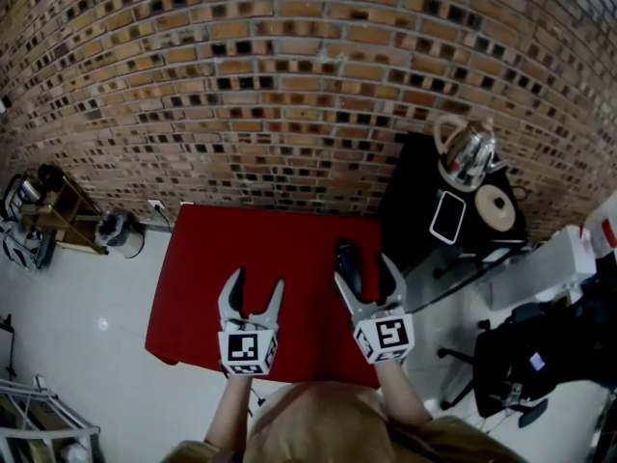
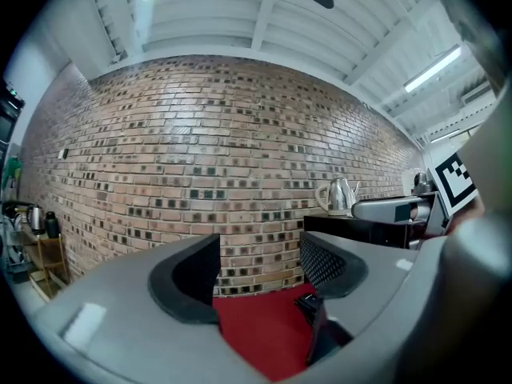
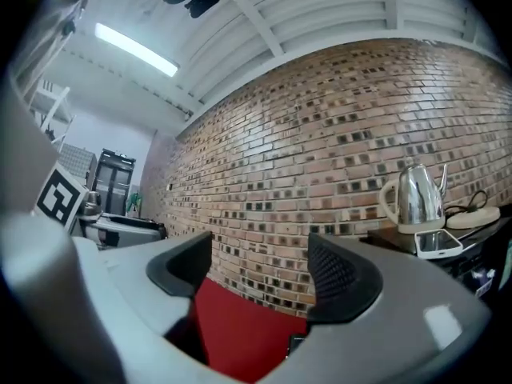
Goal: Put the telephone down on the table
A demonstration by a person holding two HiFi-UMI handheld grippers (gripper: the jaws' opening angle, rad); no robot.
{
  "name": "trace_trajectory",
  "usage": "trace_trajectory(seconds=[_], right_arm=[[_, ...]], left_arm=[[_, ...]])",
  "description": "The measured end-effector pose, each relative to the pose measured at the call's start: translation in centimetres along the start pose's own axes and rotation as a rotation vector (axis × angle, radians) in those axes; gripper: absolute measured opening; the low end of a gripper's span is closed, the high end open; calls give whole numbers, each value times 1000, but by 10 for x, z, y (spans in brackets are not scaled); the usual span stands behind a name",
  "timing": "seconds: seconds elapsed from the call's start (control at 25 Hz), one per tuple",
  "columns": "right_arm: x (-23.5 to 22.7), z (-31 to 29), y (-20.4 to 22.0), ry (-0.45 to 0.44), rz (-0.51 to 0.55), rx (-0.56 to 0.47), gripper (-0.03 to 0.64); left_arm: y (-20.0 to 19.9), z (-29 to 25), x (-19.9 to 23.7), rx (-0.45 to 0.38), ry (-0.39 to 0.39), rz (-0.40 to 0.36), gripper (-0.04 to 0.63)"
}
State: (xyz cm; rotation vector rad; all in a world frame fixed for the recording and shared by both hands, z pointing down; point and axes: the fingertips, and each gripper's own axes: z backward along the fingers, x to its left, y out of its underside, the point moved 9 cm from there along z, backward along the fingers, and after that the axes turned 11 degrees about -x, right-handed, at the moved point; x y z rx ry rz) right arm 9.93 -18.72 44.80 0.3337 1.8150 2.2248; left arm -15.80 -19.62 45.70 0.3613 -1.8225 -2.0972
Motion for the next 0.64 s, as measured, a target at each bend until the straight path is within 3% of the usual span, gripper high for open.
trace_trajectory(seconds=[0.2, 0.64], right_arm=[[3, 11, 5, 13, -7, 37, 310], [4, 25, 10, 34, -11, 65, 278]], left_arm=[[2, 5, -5, 13, 13, 2, 318], [18, 13, -14, 53, 30, 26, 318]])
